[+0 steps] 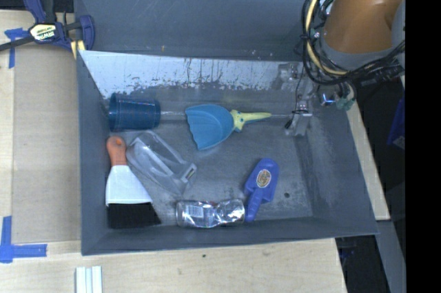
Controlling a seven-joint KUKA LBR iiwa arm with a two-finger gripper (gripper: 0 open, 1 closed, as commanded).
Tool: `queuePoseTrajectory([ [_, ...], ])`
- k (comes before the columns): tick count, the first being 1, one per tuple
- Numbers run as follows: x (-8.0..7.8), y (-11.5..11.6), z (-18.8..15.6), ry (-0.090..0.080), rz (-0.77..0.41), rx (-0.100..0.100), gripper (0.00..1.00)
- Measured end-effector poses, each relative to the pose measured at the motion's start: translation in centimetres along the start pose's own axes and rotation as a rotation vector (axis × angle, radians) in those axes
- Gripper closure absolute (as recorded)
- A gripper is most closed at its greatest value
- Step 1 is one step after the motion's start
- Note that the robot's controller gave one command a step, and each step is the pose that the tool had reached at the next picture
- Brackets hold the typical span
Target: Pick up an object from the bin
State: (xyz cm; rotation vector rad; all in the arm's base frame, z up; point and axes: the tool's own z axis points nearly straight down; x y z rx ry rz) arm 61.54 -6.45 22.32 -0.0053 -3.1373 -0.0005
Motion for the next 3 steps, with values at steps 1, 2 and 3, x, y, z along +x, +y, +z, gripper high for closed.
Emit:
queuePoseTrajectory([
  [1, -0.1, 0.0, -0.5, -0.009, -0.002, 0.001, 0.00],
  [2, 3.3, 0.4, 8.2, -0.009, -0.296, 0.002, 0.00],
  [3, 6.0, 0.8, 7.2, -0.017, -0.524, 0.007, 0.00],
])
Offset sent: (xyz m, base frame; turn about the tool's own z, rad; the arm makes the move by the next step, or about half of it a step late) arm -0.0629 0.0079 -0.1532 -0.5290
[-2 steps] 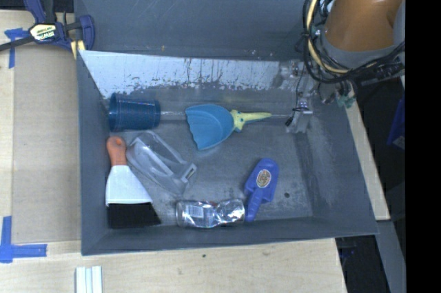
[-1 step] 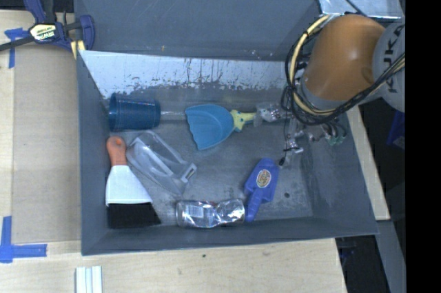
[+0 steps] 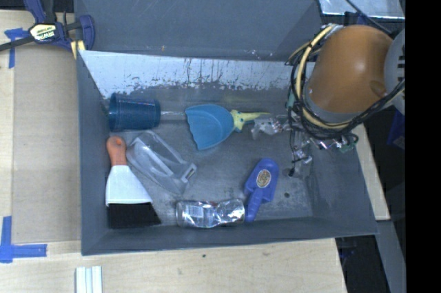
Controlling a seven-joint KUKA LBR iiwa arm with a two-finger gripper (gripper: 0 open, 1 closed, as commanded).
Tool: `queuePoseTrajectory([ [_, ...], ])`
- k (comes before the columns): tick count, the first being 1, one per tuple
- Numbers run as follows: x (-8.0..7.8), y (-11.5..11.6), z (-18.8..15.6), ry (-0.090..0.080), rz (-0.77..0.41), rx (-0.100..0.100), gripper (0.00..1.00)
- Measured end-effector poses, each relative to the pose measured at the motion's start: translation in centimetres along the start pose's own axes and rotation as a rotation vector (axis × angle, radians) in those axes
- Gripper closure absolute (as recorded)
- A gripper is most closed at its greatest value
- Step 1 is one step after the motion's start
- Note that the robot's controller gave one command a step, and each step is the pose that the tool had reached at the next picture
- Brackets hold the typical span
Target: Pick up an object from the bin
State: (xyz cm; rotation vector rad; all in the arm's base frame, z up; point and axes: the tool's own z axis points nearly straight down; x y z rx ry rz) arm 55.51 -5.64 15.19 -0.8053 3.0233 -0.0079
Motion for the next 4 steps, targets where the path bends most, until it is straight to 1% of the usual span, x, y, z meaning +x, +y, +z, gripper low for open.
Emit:
queuePoseTrajectory([
  [1, 1.9, 2.4, 3.0, 0.010, -0.232, -0.009, 0.00],
  [2, 0.5, 3.1, 8.1, -0.003, -0.356, 0.002, 0.00],
  [3, 0.7, 4.1, 8.0, -0.003, -0.532, 0.002, 1.00],
  [4, 0.7, 4.1, 8.1, -0.003, -0.533, 0.002, 1.00],
])
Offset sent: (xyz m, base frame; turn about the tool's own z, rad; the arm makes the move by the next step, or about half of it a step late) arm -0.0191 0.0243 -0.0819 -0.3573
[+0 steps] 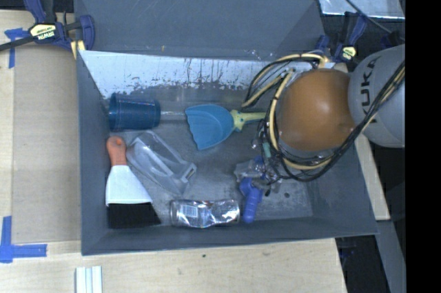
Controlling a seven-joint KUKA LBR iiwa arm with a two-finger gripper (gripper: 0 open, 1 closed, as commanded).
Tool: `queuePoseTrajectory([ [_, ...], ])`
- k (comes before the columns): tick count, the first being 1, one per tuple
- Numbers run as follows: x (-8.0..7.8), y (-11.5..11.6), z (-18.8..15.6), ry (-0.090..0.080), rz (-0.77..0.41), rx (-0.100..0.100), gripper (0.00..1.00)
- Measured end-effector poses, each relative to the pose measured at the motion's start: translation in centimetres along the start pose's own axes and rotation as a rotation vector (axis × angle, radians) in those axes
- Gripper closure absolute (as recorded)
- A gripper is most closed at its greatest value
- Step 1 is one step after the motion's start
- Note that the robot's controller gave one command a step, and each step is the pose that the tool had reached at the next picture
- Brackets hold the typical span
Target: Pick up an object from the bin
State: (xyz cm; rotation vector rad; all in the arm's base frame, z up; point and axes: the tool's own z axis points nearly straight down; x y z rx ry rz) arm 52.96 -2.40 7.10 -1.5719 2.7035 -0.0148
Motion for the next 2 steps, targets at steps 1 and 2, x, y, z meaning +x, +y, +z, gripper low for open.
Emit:
queuePoseTrajectory([
  [1, 0.0, 0.0, -0.5, -0.002, 0.001, 0.002, 1.00],
  [2, 0.0, 0.1, -4.3, 0.000, 0.002, -0.004, 1.00],
])
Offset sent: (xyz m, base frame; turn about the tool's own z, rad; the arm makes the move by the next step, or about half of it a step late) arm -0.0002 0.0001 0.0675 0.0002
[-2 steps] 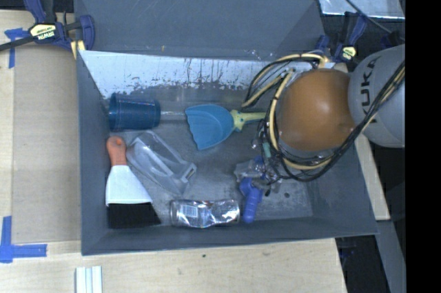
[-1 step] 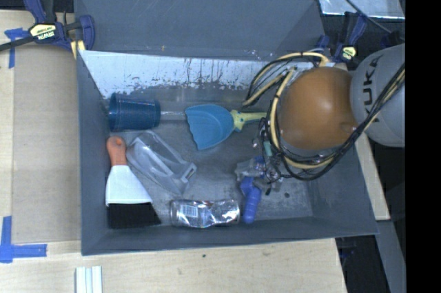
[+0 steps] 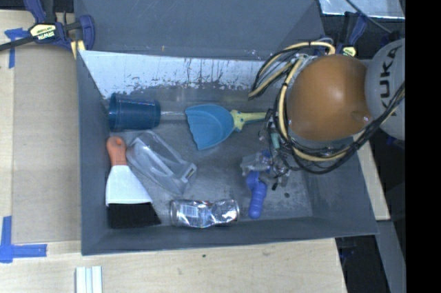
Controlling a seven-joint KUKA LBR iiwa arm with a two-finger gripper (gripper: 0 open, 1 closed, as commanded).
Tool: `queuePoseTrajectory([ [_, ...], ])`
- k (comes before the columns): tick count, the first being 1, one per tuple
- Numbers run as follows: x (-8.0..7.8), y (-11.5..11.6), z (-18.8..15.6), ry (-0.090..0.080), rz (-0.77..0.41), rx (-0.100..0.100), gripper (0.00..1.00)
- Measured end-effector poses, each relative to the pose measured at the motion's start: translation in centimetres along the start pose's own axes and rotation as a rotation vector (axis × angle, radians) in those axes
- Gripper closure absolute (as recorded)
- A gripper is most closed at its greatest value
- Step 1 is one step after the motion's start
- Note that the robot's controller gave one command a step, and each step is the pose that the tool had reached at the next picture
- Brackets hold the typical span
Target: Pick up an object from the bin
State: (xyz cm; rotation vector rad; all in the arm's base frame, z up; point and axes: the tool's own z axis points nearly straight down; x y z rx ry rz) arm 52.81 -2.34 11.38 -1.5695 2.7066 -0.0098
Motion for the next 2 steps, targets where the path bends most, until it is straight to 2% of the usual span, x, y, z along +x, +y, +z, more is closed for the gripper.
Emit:
queuePoseTrajectory([
  [1, -0.1, -0.2, -2.7, -0.003, 0.000, 0.006, 1.00],
  [2, -0.1, -0.3, -3.7, -0.005, 0.003, 0.009, 1.00],
])
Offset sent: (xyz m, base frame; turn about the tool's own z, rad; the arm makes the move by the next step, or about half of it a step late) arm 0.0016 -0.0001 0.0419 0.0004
